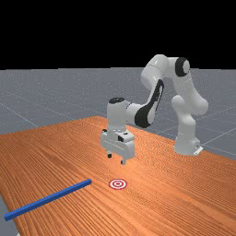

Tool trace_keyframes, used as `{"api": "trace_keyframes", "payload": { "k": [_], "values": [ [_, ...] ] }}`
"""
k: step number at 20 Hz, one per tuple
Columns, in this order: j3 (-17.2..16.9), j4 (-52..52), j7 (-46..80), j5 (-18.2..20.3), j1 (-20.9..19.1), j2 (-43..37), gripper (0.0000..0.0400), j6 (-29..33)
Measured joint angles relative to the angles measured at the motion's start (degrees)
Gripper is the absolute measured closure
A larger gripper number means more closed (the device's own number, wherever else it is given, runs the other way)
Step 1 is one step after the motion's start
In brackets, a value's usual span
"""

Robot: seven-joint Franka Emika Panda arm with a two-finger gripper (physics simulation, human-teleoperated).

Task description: Pull the pivot to the target area

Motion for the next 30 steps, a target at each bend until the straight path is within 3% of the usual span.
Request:
{"api": "trace_keyframes", "payload": {
  "k": [2,3,5,6,10,14,18,19,21,22,30],
  "values": [
    [-1.75,16.81,0.97,-2.28,2.31,9.64,0.0,-7.31],
    [-0.32,21.19,-1.09,0.03,1.15,12.49,0.0,-7.09],
    [-0.72,39.77,-1.87,-0.09,2.46,22.79,0.0,-15.03],
    [-0.79,44.13,-2.11,-0.01,2.75,25.29,0.0,-18.31],
    [-1.11,43.98,-0.62,0.42,2.56,25.3,0.0,-18.26],
    [-1.58,44.28,-3.31,0.88,-0.55,25.43,0.0,-18.36],
    [-1.44,38.56,-5.31,0.23,-1.61,24.75,0.0,-9.43],
    [0.52,43.39,-7.6,2.7,-2.8,28.04,0.0,-13.78],
    [0.04,43.48,-7.21,2.12,-2.52,29.97,0.0,-12.04],
    [-0.74,44.02,-9.5,-0.03,-1.86,31.28,0.0,-10.77],
    [-0.75,50.68,-8.26,0.74,-1.88,41.44,0.0008,-7.34]
  ]
}}
